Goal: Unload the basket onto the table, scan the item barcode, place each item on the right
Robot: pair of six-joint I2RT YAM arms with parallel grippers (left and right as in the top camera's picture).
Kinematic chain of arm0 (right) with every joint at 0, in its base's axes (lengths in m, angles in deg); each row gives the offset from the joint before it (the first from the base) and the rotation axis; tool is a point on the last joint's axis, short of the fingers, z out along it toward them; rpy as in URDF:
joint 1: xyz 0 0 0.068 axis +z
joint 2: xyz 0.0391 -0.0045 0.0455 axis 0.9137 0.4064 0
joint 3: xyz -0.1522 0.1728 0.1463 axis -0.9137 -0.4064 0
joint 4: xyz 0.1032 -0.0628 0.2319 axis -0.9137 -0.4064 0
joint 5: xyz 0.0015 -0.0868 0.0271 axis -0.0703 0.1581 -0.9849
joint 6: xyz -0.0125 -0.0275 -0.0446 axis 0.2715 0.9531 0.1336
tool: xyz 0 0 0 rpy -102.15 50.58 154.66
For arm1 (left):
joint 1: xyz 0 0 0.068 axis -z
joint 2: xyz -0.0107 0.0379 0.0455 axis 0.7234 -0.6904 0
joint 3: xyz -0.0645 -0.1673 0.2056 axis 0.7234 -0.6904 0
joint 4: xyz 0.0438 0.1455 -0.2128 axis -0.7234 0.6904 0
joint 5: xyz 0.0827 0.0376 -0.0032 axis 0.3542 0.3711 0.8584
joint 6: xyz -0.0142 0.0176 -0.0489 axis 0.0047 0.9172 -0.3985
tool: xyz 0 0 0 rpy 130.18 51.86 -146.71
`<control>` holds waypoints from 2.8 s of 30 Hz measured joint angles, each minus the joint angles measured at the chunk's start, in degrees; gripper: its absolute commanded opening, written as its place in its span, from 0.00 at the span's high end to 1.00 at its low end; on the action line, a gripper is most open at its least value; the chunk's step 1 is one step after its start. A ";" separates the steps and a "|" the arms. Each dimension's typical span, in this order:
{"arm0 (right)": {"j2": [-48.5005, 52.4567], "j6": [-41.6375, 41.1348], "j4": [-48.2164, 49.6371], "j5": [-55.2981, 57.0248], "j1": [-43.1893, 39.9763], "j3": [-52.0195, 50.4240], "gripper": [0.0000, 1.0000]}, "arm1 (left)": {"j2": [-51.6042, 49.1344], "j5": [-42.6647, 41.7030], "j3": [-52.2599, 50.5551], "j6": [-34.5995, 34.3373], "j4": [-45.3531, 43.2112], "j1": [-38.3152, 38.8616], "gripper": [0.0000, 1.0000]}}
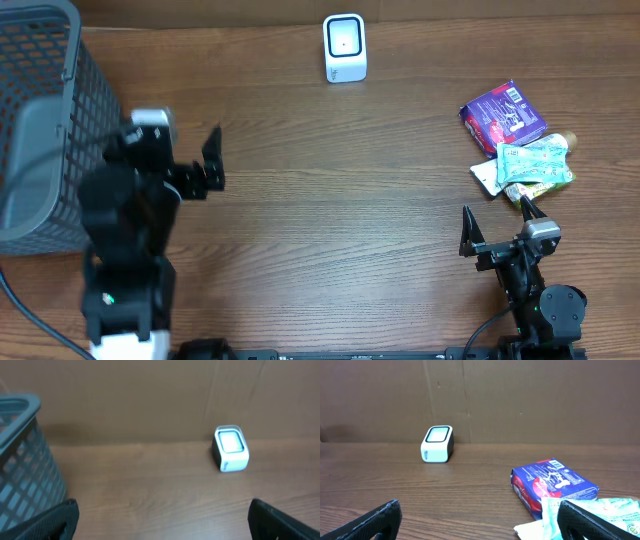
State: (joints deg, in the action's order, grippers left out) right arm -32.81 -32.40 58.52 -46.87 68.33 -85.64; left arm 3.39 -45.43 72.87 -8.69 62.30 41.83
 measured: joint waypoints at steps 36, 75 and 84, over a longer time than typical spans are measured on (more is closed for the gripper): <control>0.00 -0.02 0.02 -0.02 0.00 0.00 0.00 | 46.66 -3.48 -52.19 11.02 -18.45 0.04 0.00; 0.00 -0.02 0.02 0.00 0.00 0.00 0.00 | 46.66 -3.48 -52.19 11.02 -18.45 0.04 0.00; 0.00 -0.02 0.04 0.00 0.00 0.00 0.00 | 46.66 -3.48 -52.19 11.02 -18.45 0.04 0.00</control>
State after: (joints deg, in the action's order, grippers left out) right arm -32.81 -32.42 58.57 -46.87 68.33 -85.64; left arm 50.06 -48.91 20.67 2.33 43.86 41.87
